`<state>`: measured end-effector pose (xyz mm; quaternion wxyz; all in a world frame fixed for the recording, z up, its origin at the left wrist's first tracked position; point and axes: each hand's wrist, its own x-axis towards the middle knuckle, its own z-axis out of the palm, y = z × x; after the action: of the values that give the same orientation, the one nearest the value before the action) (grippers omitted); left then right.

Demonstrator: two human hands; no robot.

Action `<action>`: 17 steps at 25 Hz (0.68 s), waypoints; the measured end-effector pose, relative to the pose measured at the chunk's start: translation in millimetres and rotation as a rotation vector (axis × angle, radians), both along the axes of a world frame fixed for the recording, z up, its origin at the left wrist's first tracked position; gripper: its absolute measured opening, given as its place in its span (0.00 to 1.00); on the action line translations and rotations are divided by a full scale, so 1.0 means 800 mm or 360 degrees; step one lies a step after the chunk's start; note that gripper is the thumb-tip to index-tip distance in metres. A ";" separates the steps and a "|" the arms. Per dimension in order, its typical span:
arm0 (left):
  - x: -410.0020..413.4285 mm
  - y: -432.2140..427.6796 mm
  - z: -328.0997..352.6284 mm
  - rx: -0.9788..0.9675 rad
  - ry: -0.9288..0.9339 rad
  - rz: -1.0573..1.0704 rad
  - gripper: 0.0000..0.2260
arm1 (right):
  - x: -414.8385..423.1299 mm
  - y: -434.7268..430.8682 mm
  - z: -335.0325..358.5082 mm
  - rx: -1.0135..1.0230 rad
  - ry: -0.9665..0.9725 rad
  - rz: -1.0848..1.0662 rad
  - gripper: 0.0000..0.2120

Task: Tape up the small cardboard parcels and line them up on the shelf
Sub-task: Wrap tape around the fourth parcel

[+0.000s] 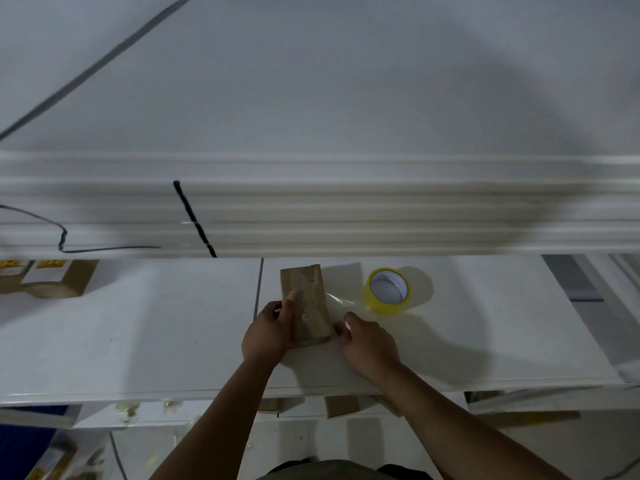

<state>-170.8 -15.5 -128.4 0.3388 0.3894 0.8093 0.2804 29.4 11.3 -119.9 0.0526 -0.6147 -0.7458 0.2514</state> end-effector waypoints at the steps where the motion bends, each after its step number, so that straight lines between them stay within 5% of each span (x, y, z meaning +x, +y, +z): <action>1: 0.000 0.000 0.000 -0.0004 -0.0008 0.0001 0.32 | 0.005 -0.004 -0.002 0.0013 -0.0069 0.0011 0.10; 7: -0.009 -0.018 0.011 0.0179 -0.0471 0.0083 0.33 | 0.020 -0.007 0.017 0.0187 -0.0545 0.0064 0.23; 13: 0.002 -0.028 0.006 0.0288 -0.0372 0.0053 0.28 | 0.014 0.007 0.026 0.0617 0.0197 0.0115 0.18; 17: -0.006 -0.033 0.011 0.0336 -0.0376 0.0248 0.26 | 0.020 0.040 0.017 0.0257 0.0246 0.0218 0.16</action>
<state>-175.6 -41.9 -119.9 0.3660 0.3233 0.7576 0.4331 45.1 43.2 -106.3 0.1419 -0.5349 -0.7975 0.2403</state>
